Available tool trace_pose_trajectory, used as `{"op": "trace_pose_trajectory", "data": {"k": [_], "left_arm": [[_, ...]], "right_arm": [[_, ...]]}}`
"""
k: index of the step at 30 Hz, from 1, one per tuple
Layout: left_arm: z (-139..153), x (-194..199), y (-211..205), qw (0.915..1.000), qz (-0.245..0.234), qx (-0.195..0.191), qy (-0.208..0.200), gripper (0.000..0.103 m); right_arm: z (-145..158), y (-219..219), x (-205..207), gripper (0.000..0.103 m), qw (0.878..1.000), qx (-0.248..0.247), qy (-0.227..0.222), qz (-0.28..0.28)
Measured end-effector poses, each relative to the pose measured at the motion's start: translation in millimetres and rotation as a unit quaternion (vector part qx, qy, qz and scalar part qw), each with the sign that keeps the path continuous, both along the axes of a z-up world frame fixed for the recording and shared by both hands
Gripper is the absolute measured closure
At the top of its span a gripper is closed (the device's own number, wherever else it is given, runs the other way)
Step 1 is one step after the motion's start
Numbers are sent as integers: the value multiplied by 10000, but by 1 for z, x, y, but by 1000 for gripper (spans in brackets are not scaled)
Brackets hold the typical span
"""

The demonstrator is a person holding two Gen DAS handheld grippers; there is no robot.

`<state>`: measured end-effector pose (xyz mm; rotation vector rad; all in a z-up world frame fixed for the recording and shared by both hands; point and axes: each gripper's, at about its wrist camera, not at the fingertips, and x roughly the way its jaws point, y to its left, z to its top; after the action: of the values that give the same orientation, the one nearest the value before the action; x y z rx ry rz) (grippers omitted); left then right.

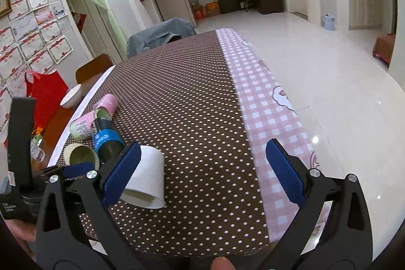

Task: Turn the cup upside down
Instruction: 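Stand the white cup on its end with the left gripper and release, then move the right gripper to the standing white cup and close on it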

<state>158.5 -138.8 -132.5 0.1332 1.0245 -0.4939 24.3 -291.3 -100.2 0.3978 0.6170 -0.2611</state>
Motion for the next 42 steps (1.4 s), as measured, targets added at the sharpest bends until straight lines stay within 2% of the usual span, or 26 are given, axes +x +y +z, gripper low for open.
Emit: {"op": "trace_pose_trajectory", "data": {"k": [10, 20, 32, 42], "left_arm": [[39, -16, 59, 9967, 513, -128, -621, 14], [62, -33, 95, 9901, 847, -211, -1097, 14], [62, -51, 131, 9843, 1138, -260, -1327, 14], [54, -56, 156, 9777, 1511, -155, -1450, 14]], "right_arm": [[20, 27, 3, 6, 9991, -184, -144, 359], [37, 56, 13, 6, 9961, -310, -188, 802], [39, 81, 27, 6, 9909, -234, 26, 1325], [26, 92, 42, 6, 9860, -195, 448, 1597]]}}
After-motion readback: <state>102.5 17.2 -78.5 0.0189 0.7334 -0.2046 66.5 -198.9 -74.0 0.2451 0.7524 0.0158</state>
